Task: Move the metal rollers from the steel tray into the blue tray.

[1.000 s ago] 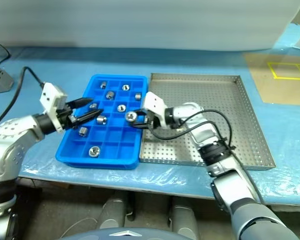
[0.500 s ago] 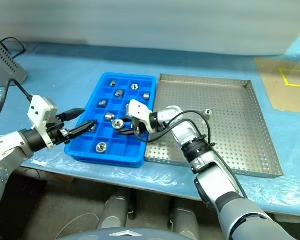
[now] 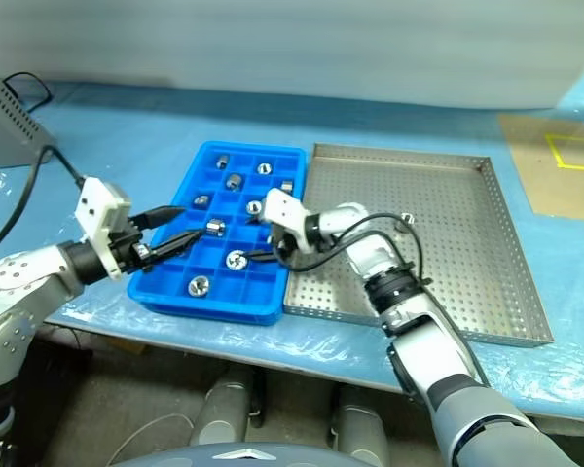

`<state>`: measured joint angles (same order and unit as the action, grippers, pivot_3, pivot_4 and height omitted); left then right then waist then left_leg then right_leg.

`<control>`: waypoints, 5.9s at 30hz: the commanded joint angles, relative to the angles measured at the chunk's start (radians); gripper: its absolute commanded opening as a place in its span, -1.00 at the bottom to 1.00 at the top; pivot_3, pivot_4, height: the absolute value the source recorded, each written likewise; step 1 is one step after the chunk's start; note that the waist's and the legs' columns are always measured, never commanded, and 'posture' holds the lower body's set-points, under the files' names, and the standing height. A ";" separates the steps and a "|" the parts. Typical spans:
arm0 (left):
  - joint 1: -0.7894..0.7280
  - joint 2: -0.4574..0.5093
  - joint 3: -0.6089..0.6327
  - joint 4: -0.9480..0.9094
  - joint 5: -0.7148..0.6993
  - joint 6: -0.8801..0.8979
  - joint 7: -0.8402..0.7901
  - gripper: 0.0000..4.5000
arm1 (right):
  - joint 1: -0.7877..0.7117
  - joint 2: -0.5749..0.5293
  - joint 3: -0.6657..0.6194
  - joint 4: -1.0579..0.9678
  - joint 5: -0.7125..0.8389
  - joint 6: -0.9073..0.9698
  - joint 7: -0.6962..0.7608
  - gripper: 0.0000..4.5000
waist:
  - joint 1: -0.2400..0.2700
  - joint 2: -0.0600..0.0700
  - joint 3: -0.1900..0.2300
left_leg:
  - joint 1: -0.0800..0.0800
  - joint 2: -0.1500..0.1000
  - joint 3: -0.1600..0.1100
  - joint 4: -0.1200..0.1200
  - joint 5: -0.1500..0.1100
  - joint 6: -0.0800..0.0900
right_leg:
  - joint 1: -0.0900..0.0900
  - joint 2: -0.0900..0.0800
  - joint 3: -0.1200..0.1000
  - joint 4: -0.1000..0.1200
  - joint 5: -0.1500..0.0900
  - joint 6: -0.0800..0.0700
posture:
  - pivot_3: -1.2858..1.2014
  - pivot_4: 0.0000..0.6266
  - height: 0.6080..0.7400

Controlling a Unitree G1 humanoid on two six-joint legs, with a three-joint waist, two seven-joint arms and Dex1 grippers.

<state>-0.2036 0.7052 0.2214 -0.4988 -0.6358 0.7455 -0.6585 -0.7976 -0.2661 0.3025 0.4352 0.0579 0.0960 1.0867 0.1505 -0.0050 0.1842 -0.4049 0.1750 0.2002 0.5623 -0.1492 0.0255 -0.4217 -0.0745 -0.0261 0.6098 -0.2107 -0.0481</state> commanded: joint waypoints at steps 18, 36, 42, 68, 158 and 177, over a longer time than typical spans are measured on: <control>-0.244 -0.186 -0.300 0.305 0.136 -0.212 -0.186 0.41 | 0.243 -0.300 -0.238 -0.212 0.091 0.235 -0.136 0.60 | -0.105 -0.001 -0.001 | 0.002 0.001 0.002 0.001 0.000 0.000 | 0.000 0.001 0.001 0.002 0.000 -0.001 | -0.02 -0.52 1.00; -0.225 -0.164 -0.269 0.325 0.172 -0.221 -0.175 0.41 | 0.220 -0.227 -0.222 0.000 0.076 0.154 -0.199 0.60 | -0.104 -0.001 -0.001 | 0.001 0.001 0.002 0.004 0.000 0.002 | 0.001 0.001 0.001 0.002 0.001 -0.001 | 0.01 -0.52 1.00; -0.220 -0.170 -0.274 0.339 0.183 -0.226 -0.178 0.41 | 0.212 -0.195 -0.205 0.004 0.071 0.141 -0.199 0.60 | -0.106 -0.001 -0.001 | 0.001 0.001 0.002 0.004 0.000 0.002 | 0.001 0.001 0.001 0.003 0.001 -0.001 | 0.01 -0.52 1.00; -0.168 -0.106 -0.131 0.276 0.135 -0.189 -0.160 0.41 | 0.109 -0.103 -0.140 -0.132 0.067 0.130 -0.147 -0.24 | -0.108 0.000 -0.001 | 0.001 0.002 0.002 0.003 0.000 0.001 | 0.000 0.001 0.001 0.003 0.001 -0.001 | 0.07 -0.52 1.00; -0.386 -0.328 -0.362 0.425 0.138 -0.208 -0.185 0.41 | 0.084 -0.311 -0.372 0.235 0.055 0.018 -0.339 0.94 | -0.067 -0.001 -0.001 | 0.000 0.001 0.001 0.005 0.000 0.000 | -0.001 0.001 0.001 0.006 0.000 -0.002 | -0.02 -0.52 1.00; -0.400 -0.357 -0.334 0.472 0.149 -0.209 -0.202 0.41 | 0.093 -0.244 -0.368 0.379 0.011 -0.073 -0.465 0.94 | -0.107 -0.001 -0.001 | 0.000 0.001 0.002 0.011 -0.001 0.003 | 0.000 0.001 0.001 0.010 0.000 -0.002 | -0.03 -0.52 1.00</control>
<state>-0.6054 0.3488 -0.1311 0.0112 -0.4853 0.5435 -0.8634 -0.6720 -0.5047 -0.0444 0.7958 0.0708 0.0522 0.6461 0.0435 -0.0058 0.1836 -0.4049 0.1762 0.2024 0.5732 -0.1504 0.0285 -0.4221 -0.0736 -0.0254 0.6197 -0.2109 -0.0505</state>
